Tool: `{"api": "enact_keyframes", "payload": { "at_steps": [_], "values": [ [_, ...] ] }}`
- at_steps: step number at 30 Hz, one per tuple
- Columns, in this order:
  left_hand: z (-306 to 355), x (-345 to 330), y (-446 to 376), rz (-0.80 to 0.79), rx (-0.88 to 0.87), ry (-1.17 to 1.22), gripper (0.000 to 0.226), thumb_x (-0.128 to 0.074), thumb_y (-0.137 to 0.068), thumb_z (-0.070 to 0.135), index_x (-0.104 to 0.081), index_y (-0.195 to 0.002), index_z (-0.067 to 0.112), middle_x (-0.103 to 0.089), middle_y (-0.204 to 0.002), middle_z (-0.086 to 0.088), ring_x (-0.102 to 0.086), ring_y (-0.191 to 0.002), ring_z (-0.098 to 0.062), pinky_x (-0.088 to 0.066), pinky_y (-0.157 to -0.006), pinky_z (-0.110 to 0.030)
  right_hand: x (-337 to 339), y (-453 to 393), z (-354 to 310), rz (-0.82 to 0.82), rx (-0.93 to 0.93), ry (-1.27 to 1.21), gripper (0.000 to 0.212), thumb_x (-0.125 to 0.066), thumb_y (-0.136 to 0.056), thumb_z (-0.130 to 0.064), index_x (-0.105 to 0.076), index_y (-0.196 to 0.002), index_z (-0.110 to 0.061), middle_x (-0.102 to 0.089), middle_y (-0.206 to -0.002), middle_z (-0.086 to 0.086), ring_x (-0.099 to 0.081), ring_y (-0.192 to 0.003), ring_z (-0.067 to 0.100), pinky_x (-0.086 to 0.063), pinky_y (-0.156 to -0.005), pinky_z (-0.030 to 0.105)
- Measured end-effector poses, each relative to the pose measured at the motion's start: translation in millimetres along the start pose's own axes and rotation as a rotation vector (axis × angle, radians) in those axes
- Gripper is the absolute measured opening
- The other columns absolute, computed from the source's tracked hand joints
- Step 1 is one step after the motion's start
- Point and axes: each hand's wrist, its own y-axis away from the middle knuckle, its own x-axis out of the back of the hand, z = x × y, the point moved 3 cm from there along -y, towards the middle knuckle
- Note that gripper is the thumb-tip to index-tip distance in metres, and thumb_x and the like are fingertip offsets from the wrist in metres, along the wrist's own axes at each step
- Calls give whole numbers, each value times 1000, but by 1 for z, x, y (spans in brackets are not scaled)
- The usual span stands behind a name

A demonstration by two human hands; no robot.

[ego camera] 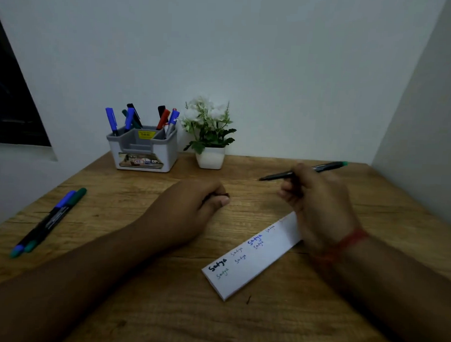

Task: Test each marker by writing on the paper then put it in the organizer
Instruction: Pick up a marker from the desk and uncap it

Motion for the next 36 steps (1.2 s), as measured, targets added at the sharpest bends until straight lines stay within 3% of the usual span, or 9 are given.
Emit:
{"api": "enact_keyframes", "payload": {
  "at_steps": [2, 5, 13, 16, 20, 24, 29, 33, 36],
  "values": [
    [-18, 7, 3, 26, 68, -3, 12, -50, -98, 39, -61, -94, 36, -60, -82, 18, -54, -78, 5, -39, -62, -25, 16, -10, -7, 52, -10, -13, 14, -59, -100, -14, -61, -88, -8, -58, -66, 2, -59, -59, 11, -57, -62, 27],
    [-24, 8, -1, 64, 101, -5, 16, -51, -96, 42, -63, -95, 33, -62, -83, 15, -54, -78, 4, -43, -63, -27, 13, -9, -1, -33, -39, 28, 15, -58, -101, -18, -62, -93, -6, -62, -67, 2, -62, -62, 14, -59, -64, 29],
    [-3, -20, -8, -111, 72, -120, 22, -55, -92, 53, -64, -103, 35, -61, -88, 17, -55, -83, 0, -49, -70, -29, -11, 2, 10, -227, -130, 8, 27, -51, -104, -23, -63, -100, 2, -71, -87, 13, -72, -75, 26, -62, -71, 38],
    [-6, -19, -6, -131, 60, -139, 45, -53, -88, 62, -54, -124, 35, -58, -116, 14, -52, -107, -6, -48, -89, -36, -9, 3, 9, -242, -119, 84, 8, -61, -97, -10, -61, -93, -3, -67, -85, 12, -70, -72, 21, -62, -71, 35],
    [1, -12, 5, -203, 83, -206, 82, -42, -84, 76, -11, -151, 41, -20, -159, 9, -16, -146, -18, -18, -117, -53, -4, 3, -11, -279, -26, 174, 12, -65, -92, 1, -59, -84, -7, -66, -82, 11, -67, -75, 22, -60, -72, 32],
    [-5, -10, 21, -376, 173, -287, 102, -25, -68, 94, 25, -145, 50, 20, -162, 11, 22, -147, -20, 1, -118, -59, 10, 10, -42, -345, 15, 161, 5, -59, -95, -1, -63, -92, -1, -67, -90, 16, -68, -82, 24, -60, -79, 33],
    [-15, -8, 24, -544, 244, -356, 116, -21, -52, 103, 30, -142, 49, 37, -155, 9, 31, -144, -27, 3, -115, -65, 24, 28, -26, -425, 56, 648, 11, -72, -85, 0, -70, -91, -9, -75, -95, 8, -73, -91, 22, -58, -83, 31],
    [-17, -12, 24, -603, 258, -382, 119, -22, -51, 104, 32, -141, 49, 41, -152, 9, 33, -142, -27, 5, -115, -65, 27, 26, -7, -418, 52, 755, 12, -73, -83, 0, -69, -85, -12, -74, -92, 12, -71, -90, 29, -57, -79, 38],
    [-17, -11, 23, -606, 282, -389, 122, -26, -50, 104, 33, -141, 48, 42, -151, 10, 34, -142, -27, 6, -116, -63, 26, 25, -7, -460, 73, 831, 12, -73, -84, -3, -69, -84, -14, -75, -88, 2, -71, -83, 15, -56, -71, 23]
  ]
}}
